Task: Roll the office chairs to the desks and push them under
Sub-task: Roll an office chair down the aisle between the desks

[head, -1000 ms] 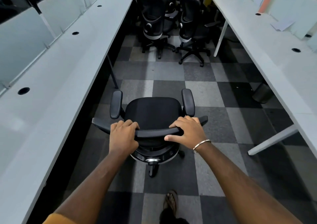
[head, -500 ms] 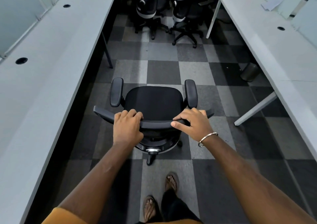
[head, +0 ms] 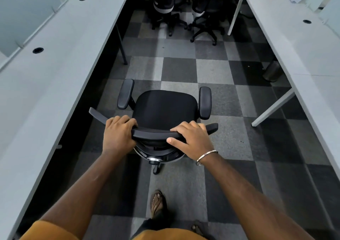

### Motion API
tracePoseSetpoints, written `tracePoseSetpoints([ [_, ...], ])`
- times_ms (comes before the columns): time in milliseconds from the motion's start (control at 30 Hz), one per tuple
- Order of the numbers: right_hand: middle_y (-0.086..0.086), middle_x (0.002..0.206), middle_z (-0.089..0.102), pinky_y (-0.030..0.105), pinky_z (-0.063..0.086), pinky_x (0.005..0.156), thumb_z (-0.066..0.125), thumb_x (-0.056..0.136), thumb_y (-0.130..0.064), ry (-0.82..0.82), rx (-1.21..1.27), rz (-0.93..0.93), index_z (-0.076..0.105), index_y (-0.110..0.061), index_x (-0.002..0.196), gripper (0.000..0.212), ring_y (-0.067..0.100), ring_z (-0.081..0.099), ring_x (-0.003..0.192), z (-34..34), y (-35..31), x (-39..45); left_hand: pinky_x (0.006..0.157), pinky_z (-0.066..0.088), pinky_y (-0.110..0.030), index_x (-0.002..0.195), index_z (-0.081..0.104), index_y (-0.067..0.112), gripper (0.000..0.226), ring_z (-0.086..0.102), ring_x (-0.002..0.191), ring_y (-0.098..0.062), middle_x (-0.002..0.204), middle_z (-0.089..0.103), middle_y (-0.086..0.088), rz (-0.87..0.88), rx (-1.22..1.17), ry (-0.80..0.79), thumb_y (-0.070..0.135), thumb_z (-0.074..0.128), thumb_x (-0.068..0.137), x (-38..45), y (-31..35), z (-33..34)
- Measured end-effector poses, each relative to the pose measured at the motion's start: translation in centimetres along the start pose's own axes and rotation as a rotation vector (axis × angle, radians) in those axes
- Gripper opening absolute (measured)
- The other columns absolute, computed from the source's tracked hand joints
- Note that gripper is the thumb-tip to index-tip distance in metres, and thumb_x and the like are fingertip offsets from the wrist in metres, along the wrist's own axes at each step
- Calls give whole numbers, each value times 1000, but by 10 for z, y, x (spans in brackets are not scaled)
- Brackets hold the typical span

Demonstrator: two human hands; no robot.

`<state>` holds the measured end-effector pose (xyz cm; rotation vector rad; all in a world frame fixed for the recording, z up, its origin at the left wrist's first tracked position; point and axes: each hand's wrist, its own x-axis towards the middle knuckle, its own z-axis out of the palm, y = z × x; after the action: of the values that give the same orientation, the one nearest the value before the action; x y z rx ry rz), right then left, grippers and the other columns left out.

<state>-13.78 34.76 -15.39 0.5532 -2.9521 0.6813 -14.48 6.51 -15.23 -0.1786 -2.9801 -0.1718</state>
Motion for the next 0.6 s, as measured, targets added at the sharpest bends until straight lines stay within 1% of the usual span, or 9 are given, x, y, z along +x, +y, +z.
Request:
tracePoseSetpoints([
  [33, -20, 111, 60, 36, 33, 99, 46, 92, -73, -14, -9, -27, 66, -39, 120, 48, 7, 50, 100, 0, 0, -10, 92, 37, -39, 92, 65, 28, 29, 54, 87, -21, 91, 56, 9, -10, -2, 0, 25, 79, 67, -10, 4, -3],
  [133, -19, 118, 60, 39, 36, 99, 56, 92, -56, -43, -21, -112, 61, -36, 128, 41, 12, 51, 105, 1, -2, -39, 90, 37, -41, 93, 65, 27, 31, 54, 87, -23, 90, 58, 7, -22, 2, 6, 33, 67, 63, -41, 11, -12],
  [200, -17, 120, 60, 37, 36, 96, 58, 93, -48, -50, -20, -172, 60, -35, 131, 40, 14, 52, 105, 1, -4, -60, 88, 38, -41, 93, 65, 26, 33, 55, 87, -25, 90, 58, 7, -29, 32, 6, 32, 68, 61, -65, 14, -14],
  [233, -17, 120, 60, 37, 36, 94, 57, 93, -48, -46, -23, -195, 60, -34, 131, 41, 15, 52, 105, 1, -6, -70, 88, 38, -41, 95, 65, 27, 35, 56, 87, -25, 91, 58, 8, -34, 42, 1, 29, 71, 60, -76, 15, -14],
  [367, -15, 117, 61, 37, 37, 89, 53, 93, -60, -29, -38, -261, 61, -32, 129, 46, 16, 53, 101, 1, -15, -110, 89, 39, -40, 98, 65, 31, 42, 56, 90, -23, 94, 59, 11, -77, 76, -38, 22, 76, 59, -122, 23, -22],
  [467, -15, 110, 61, 38, 38, 87, 43, 99, -70, 1, -36, -273, 63, -30, 123, 51, 15, 52, 96, 1, -24, -138, 87, 39, -40, 98, 66, 32, 44, 56, 88, -22, 94, 59, 12, -96, 72, -35, 20, 76, 57, -156, 30, -28],
  [533, -14, 105, 61, 38, 39, 86, 38, 101, -72, 31, -35, -274, 65, -29, 117, 53, 14, 52, 93, 2, -30, -155, 86, 39, -39, 98, 66, 32, 45, 55, 88, -21, 94, 59, 12, -107, 58, -24, 19, 75, 56, -177, 36, -32],
  [600, -14, 97, 61, 37, 39, 83, 40, 102, -70, 79, -20, -257, 66, -28, 108, 50, 14, 53, 87, 4, -34, -170, 85, 39, -39, 98, 66, 31, 45, 55, 88, -21, 95, 59, 12, -133, 48, -33, 19, 76, 55, -194, 45, -36],
])
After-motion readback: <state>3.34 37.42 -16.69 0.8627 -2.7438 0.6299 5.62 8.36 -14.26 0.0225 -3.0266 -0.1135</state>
